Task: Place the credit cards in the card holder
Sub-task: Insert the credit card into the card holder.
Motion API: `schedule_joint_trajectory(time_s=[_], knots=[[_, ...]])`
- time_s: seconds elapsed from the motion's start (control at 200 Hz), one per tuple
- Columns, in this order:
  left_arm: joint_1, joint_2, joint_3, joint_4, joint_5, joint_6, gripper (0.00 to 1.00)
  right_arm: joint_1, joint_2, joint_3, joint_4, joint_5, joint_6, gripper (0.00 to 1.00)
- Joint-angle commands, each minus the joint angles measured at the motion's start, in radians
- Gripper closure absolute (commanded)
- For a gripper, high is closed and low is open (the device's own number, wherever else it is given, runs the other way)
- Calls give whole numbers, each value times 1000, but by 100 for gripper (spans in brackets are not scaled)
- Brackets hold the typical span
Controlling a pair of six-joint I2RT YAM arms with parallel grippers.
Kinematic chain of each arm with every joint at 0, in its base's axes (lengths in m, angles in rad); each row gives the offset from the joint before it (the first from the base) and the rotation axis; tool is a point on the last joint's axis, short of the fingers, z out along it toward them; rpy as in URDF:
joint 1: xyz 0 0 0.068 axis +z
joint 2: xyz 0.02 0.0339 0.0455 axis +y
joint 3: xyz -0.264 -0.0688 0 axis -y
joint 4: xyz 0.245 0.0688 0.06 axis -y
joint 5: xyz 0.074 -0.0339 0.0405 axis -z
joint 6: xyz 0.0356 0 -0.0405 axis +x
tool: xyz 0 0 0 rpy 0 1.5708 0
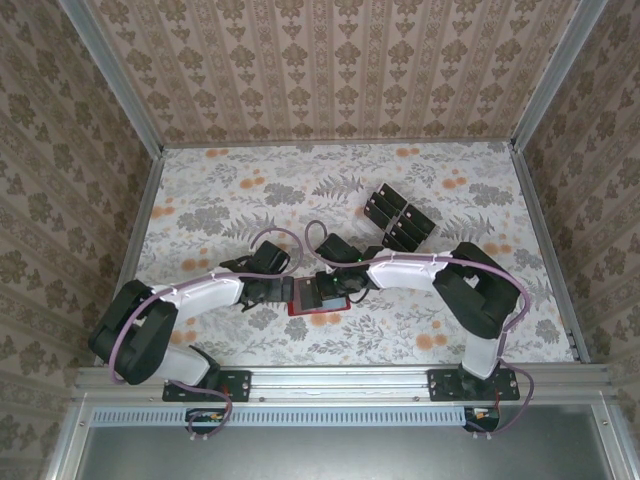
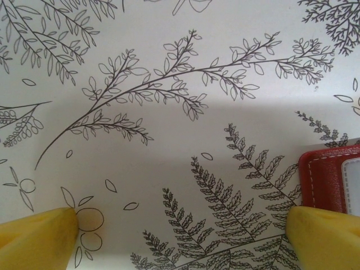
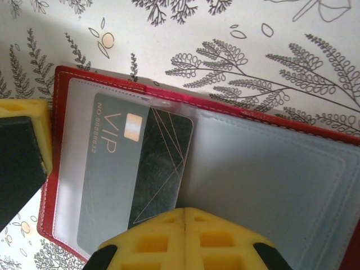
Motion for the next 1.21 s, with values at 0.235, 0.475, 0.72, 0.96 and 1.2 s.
schedule_joint_trajectory(time_s=[0.235,0.475,0.72,0.96,1.2], knots=[[5,44,-11,46,28,-8,0,33,54,70,1,-34,9,100],[3,50,-12,55,35,-13,0,47,76,102,-7,-47,8,100],[5,52,0,46,26,-3,0,31,-1,53,-35,3,-9,100],[9,56,0,43,25,0,0,-8,-43,-39,-15,5,-7,100],[11,48,7,28,19,7,0,-31,-54,-65,-30,21,-29,100]])
